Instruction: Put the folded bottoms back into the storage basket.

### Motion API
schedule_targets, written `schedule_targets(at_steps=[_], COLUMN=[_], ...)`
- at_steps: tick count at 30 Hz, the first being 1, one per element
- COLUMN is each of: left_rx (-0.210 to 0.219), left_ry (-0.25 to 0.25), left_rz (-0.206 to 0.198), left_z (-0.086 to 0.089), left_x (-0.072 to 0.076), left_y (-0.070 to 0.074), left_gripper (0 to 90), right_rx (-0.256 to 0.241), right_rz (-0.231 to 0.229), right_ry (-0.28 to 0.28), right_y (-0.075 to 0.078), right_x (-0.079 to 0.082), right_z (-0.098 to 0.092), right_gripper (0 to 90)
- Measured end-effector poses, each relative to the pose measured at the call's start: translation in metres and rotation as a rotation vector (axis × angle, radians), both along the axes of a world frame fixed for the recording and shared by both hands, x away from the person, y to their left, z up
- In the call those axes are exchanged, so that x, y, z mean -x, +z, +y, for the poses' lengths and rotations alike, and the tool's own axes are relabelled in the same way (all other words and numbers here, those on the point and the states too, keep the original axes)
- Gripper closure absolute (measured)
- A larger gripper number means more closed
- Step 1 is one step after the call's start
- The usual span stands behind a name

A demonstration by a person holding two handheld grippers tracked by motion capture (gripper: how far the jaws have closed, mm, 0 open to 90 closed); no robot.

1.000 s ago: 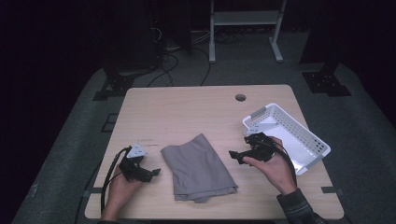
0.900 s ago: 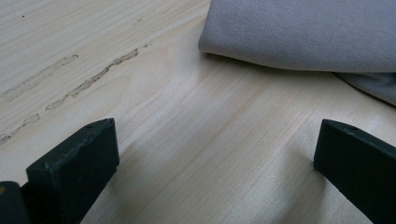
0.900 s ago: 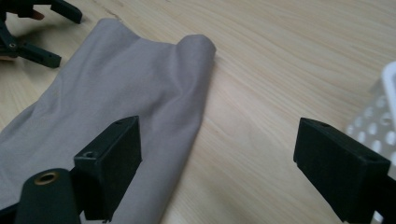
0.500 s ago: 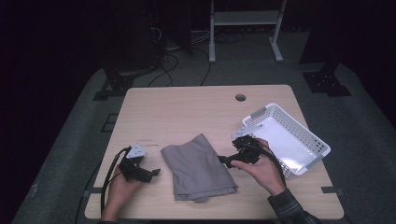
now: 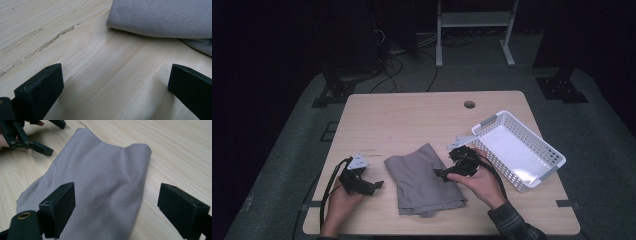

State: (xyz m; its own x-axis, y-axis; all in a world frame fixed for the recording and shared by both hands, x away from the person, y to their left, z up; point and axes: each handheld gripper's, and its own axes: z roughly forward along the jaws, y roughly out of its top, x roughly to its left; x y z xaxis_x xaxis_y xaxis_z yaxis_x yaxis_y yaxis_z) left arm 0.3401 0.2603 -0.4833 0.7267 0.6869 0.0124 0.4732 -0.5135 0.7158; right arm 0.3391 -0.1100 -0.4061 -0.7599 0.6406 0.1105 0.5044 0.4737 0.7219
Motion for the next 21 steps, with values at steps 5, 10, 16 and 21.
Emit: schedule_targets(at_steps=[5, 10, 16, 21], left_rx=[0.000, -0.001, 0.000, -0.001], left_ry=[0.000, -0.001, 0.000, 0.000], left_rz=[0.001, 0.000, 0.001, 0.000], left_z=[0.000, 0.000, 0.000, 0.000], left_x=[0.000, 0.000, 0.000, 0.000], left_y=[0.000, 0.000, 0.000, 0.000], left_gripper=[0.0, 0.0, 0.0, 0.0], right_rx=[0.003, 0.012, 0.017, 0.033], right_rz=[0.004, 0.012, 0.026, 0.028], right_ry=[0.021, 0.047, 0.069, 0.084], right_y=[-0.002, -0.006, -0.011, -0.016], right_x=[-0.001, 0.001, 0.002, 0.003], right_z=[0.012, 0.026, 0.041, 0.051], right_gripper=[12.9, 12.5, 11.8, 9.6])
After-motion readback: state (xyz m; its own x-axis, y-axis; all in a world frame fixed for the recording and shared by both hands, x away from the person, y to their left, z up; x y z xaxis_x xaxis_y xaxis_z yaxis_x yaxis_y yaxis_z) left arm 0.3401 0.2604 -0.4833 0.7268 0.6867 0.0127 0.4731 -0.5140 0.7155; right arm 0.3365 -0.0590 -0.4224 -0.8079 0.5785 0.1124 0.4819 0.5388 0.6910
